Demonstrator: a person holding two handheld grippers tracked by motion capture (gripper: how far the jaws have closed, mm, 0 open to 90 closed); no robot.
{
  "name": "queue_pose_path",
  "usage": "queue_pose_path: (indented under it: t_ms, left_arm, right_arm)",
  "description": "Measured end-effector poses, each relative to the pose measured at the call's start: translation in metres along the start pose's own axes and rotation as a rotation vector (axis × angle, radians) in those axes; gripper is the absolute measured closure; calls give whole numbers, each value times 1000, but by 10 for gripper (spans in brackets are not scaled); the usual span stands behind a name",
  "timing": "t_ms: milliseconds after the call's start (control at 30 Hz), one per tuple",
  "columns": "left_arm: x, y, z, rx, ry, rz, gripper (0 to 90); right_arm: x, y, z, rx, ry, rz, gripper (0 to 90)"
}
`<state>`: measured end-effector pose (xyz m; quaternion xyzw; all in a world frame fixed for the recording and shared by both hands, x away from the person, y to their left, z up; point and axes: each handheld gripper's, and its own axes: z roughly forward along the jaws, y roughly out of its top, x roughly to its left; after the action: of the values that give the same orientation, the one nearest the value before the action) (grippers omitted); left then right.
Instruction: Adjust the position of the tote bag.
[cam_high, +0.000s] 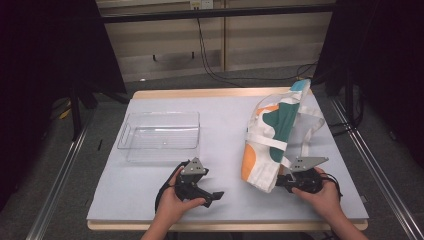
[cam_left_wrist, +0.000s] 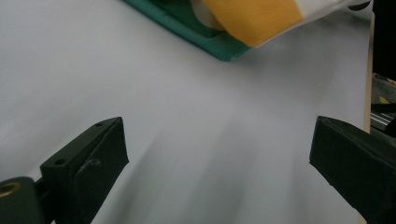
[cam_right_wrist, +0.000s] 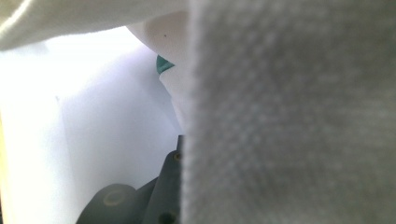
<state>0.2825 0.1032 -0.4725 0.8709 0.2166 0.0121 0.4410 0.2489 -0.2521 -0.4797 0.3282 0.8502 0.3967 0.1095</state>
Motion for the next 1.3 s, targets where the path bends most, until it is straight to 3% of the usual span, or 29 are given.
queue_pose_path:
  t_ms: [167, 400, 600, 733, 800, 1100, 1233, 1300]
  left_arm:
    - [-3, 3, 6, 0, -14, 8, 27]
    - [-6, 6, 9, -9, 4, 13, 41]
    - [-1, 3, 5, -14, 20, -21, 85]
    - [1, 2, 3, -7, 33, -24, 105]
    - [2, 2, 1, -10, 42, -28, 106]
    - [7, -5, -6, 7, 82, -55, 107]
    - [5, -6, -7, -8, 81, -66, 124]
    - [5, -6, -6, 0, 80, -57, 128]
  right_arm:
    - [6, 8, 8, 13, 7, 8, 829]
    - [17, 23, 26, -1, 26, -2, 832]
    - [28, 38, 44, -2, 45, -9, 834]
    - [34, 47, 53, 3, 41, -22, 835]
    - [39, 53, 58, 12, 35, -47, 834]
    - [48, 73, 81, 2, 32, -32, 832]
    - [48, 72, 81, -23, 32, -32, 793]
    - [49, 71, 77, -34, 36, -42, 705]
